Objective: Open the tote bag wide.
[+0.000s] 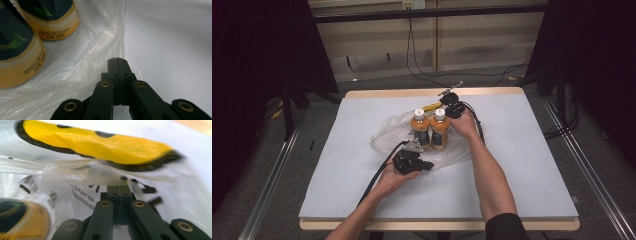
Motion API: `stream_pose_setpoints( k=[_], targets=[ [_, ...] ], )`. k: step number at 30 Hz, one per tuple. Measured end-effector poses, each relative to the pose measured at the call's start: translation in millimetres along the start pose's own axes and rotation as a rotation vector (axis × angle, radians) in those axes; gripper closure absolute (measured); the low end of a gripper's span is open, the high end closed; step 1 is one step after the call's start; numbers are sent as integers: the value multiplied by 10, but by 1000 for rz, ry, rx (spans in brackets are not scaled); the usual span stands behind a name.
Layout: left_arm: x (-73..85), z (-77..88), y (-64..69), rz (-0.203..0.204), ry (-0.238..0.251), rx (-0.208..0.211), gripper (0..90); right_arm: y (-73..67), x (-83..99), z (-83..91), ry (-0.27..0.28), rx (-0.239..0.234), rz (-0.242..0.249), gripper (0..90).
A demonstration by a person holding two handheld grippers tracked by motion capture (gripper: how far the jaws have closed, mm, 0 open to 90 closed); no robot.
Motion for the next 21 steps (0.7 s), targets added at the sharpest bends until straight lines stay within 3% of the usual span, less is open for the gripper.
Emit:
stream_pose_setpoints(
  k=[8, 12, 17, 21],
  targets=[
    [-38, 76, -31, 8, 28, -13, 900, 78, -58, 345, 82, -10, -32, 900],
    [-63, 116, -66, 24, 57, -16, 896, 36, -71, 471, 102, -2, 8, 900],
    [-123, 182, -71, 33, 112, -13, 890, 60, -50, 616, 150, -4, 1, 900],
    [-145, 210, -110, 40, 121, -18, 871, 75, 19, 717, 159, -17, 10, 900]
  ],
)
Point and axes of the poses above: each handheld gripper's, and its own axes: z roughly backward along the jaws, x roughly out of its underside, y roughly to its right, the point moved 8 cm from there along -z, roughly forward along the jaws, and after that the axes turned 3 degrees about x, right-handed, at the moved point
